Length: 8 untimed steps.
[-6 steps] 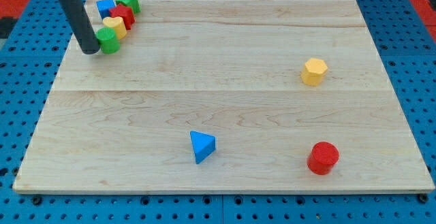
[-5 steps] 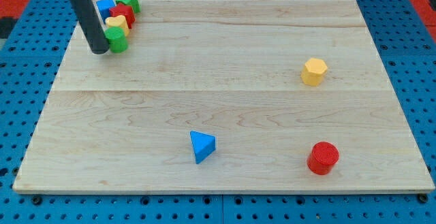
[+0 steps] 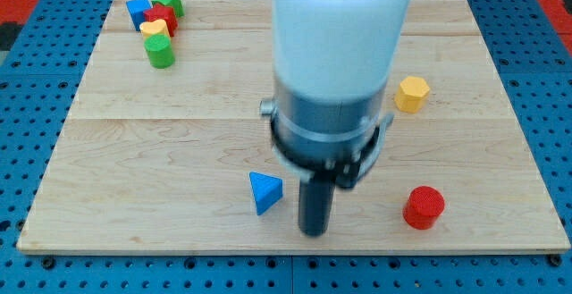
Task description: Push the blue triangle towards red star and the heart
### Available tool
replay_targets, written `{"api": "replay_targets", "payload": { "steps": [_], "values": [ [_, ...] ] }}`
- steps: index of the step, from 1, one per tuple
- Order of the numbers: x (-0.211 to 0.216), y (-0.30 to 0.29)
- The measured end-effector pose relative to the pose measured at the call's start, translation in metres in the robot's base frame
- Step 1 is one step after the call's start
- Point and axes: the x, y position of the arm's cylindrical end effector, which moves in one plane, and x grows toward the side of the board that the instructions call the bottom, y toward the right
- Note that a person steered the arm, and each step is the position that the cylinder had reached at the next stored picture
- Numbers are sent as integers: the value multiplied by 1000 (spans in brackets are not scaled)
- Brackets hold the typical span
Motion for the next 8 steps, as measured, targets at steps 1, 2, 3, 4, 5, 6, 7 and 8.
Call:
{"api": "replay_targets", "payload": {
  "steps": [1, 2, 3, 4, 5, 6, 7, 8],
  "values": [
    [-33, -34],
    [-84, -86],
    [-125, -138],
    [-149, -121],
    [-122, -110],
    [-146, -107],
    [-183, -106],
    [-213, -106]
  ]
}}
